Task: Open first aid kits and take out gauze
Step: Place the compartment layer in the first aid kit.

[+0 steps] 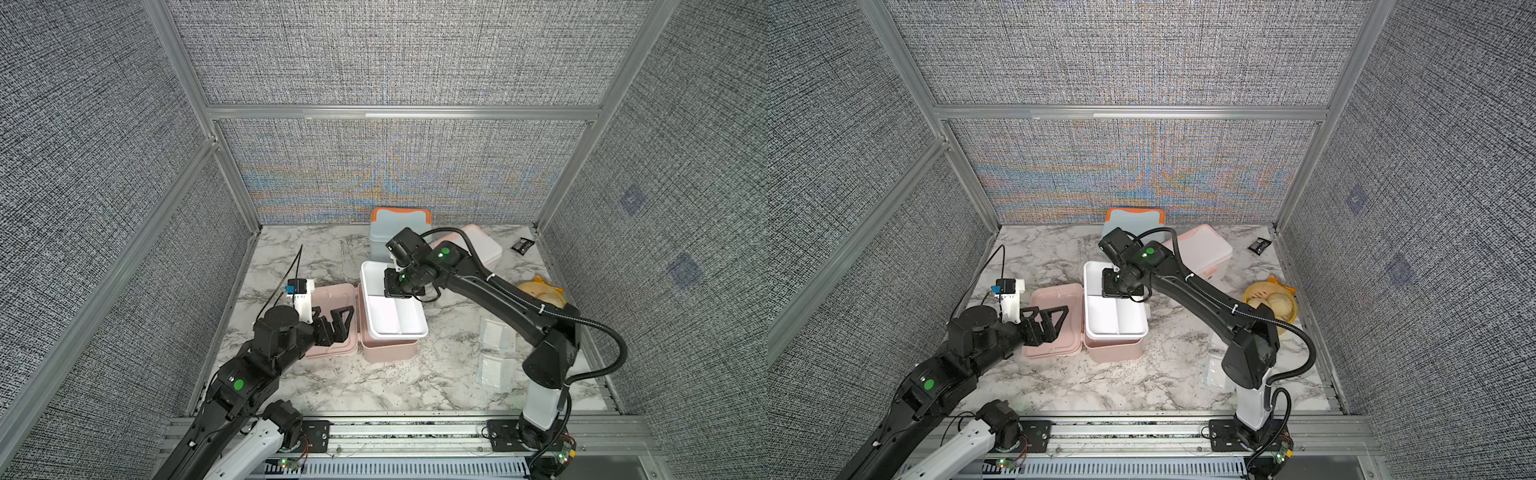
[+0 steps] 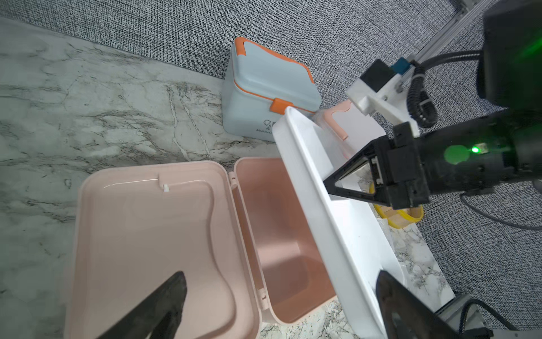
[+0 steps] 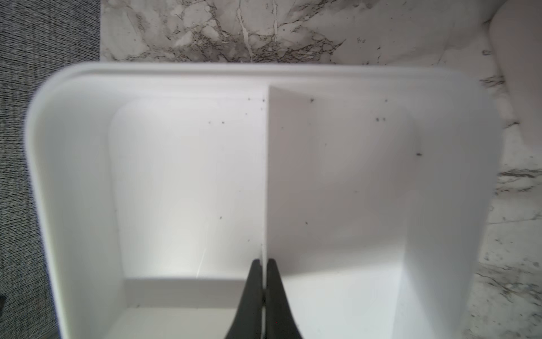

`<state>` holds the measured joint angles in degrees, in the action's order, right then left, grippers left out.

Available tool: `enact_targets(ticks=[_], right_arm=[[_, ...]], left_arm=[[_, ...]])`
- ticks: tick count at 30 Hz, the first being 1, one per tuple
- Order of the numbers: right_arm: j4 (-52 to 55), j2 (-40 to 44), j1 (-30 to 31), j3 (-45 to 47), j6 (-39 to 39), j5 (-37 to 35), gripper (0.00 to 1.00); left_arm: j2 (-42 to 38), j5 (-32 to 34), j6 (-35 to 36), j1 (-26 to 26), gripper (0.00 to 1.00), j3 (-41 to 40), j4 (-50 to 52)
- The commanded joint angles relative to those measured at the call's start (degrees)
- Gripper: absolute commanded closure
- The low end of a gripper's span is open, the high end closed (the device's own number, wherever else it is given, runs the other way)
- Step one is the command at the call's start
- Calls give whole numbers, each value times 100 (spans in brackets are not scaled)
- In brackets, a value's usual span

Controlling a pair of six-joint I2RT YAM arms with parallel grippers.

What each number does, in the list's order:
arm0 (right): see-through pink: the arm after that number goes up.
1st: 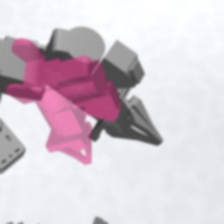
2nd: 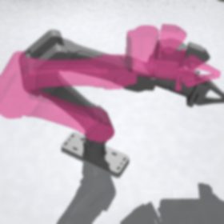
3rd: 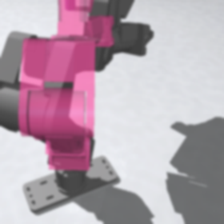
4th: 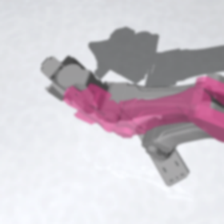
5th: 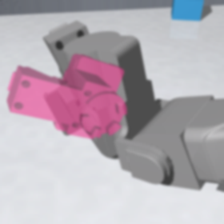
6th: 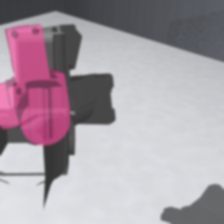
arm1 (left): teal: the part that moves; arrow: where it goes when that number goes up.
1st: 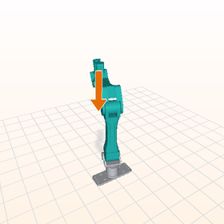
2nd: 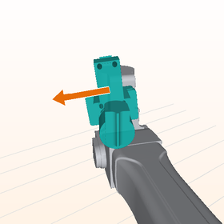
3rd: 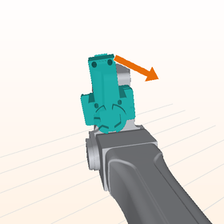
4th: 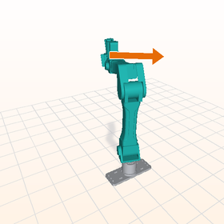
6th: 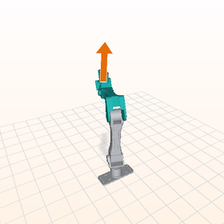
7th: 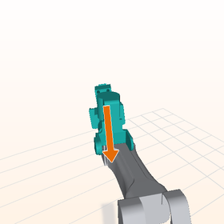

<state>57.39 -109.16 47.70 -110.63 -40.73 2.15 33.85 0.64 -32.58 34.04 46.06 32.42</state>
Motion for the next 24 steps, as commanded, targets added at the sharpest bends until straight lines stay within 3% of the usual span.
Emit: enact_targets(ticks=[1, 11, 24], right_arm=[[897, -346, 69, -511, -175, -620, 100], [1573, -1325, 304, -1629, -427, -1012, 100], [1733, -1865, 354, -1971, -363, -1151, 100]], left_arm=[[28, 138, 49, 0, 0, -45, 75], [86, 148, 119, -3, 0, -155, 97], [-71, 170, 120, -2, 0, -201, 236]])
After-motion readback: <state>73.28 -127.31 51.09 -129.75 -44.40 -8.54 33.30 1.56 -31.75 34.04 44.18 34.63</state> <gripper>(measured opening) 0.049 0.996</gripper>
